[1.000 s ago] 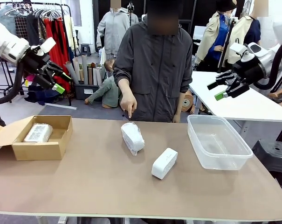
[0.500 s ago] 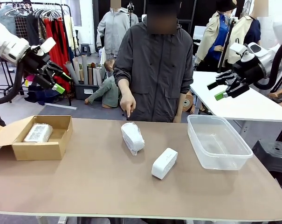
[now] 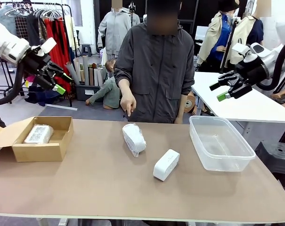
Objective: Separate and place wrapped and unwrapped clocks.
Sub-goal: Pick up the Digital clock indicated by the person.
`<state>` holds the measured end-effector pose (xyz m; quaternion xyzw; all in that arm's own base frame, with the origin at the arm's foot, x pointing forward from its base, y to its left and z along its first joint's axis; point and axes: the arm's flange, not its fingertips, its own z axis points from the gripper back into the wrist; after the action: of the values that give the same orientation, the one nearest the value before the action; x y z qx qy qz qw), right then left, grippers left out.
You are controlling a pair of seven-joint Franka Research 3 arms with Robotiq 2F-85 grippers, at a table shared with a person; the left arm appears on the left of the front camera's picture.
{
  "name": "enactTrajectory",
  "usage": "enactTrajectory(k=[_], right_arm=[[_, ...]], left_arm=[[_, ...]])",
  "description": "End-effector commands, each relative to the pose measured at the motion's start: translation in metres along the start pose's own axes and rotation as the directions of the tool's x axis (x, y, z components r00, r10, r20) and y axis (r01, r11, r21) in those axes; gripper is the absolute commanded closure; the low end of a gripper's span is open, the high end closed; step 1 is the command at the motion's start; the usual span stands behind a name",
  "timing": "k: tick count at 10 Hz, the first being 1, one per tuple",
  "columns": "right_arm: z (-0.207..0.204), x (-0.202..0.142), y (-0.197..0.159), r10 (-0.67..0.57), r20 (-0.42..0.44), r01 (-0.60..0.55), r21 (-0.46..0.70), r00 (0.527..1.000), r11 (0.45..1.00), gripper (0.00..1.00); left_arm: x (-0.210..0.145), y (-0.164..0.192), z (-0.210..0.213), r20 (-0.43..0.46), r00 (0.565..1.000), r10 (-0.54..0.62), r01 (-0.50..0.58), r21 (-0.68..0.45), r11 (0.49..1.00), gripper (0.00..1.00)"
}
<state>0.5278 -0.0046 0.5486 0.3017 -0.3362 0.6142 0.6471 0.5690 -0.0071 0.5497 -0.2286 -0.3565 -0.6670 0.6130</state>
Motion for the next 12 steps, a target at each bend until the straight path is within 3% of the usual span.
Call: enactTrajectory(k=[1,4,5,6,8,9,10,12], right_arm=[[0.000,0.001,0.002,0.002,0.002,-0.002,-0.003,1.000,1.000,0.00],[0.000,0.001,0.002,0.002,0.002,-0.002,-0.003,1.000,1.000,0.00],[0.000,0.001,0.002,0.002,0.002,-0.002,-0.003,1.000,1.000,0.00],[0.000,0.001,0.002,0.002,0.002,-0.002,-0.003,1.000,1.000,0.00],[0.000,0.001,0.002,0.002,0.002,-0.002,-0.003,1.000,1.000,0.00],[0.000,0.001,0.002,0.002,0.002,-0.002,-0.003,1.000,1.000,0.00],[0.000,0.001,0.002,0.002,0.002,-0.002,-0.003,1.000,1.000,0.00],[0.000,0.001,0.002,0.002,0.002,-0.002,-0.003,1.000,1.000,0.00]], left_arm=[[0.002,0.000,0.002,-0.003,1.000,-0.012,0.012,0.001,1.000,0.00],[0.000,0.000,0.000,0.000,1.000,0.000,0.000,0.000,1.000,0.00],[0.015,-0.009,-0.001,-0.078,0.993,0.091,-0.085,0.079,0.993,0.00],[0.030,-0.014,-0.006,-0.149,0.975,0.162,-0.151,0.085,0.985,0.00],[0.058,-0.018,-0.034,-0.206,0.951,0.231,-0.208,0.126,0.970,0.00],[0.075,-0.018,-0.043,-0.229,0.927,0.296,-0.261,0.173,0.950,0.00],[0.091,-0.019,-0.061,-0.270,0.875,0.402,-0.337,0.256,0.906,0.00],[0.105,-0.023,-0.095,-0.214,0.853,0.476,-0.399,0.318,0.860,0.00]])
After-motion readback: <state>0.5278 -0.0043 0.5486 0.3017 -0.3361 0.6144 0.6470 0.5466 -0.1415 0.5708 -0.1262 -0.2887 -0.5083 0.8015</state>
